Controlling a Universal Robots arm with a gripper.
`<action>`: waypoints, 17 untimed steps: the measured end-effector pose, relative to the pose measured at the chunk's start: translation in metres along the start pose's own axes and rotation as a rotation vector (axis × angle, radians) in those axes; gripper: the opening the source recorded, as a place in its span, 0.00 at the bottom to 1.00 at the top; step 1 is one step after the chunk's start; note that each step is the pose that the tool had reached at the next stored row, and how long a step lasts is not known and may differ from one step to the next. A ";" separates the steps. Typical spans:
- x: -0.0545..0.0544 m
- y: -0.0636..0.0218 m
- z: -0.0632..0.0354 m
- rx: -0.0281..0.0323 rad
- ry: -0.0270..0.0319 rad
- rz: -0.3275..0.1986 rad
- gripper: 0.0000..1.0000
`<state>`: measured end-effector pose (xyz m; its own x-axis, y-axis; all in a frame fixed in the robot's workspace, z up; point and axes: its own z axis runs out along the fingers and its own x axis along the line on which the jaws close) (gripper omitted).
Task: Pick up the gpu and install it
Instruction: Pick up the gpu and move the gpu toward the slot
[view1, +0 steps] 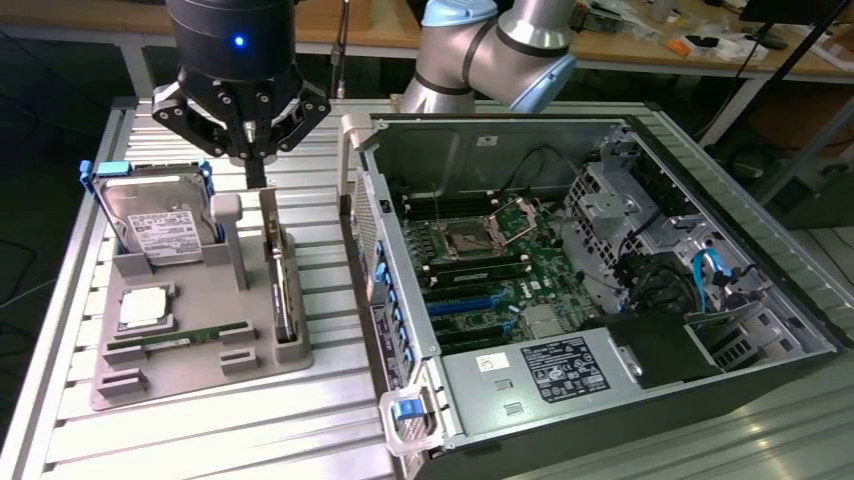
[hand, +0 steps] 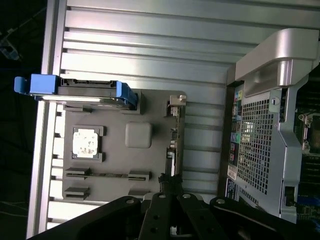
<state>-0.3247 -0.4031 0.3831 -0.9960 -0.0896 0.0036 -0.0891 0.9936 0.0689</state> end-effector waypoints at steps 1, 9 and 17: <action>0.000 0.0000 0.0000 0.0000 0.0000 0.000 0.11; 0.000 -0.0042 0.0048 0.0000 0.0001 0.000 0.42; 0.002 -0.0223 0.0191 -0.0001 0.0000 0.000 0.72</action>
<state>-0.3246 -0.4240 0.3626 -0.9959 -0.0899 0.0036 -0.0895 0.9936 0.0690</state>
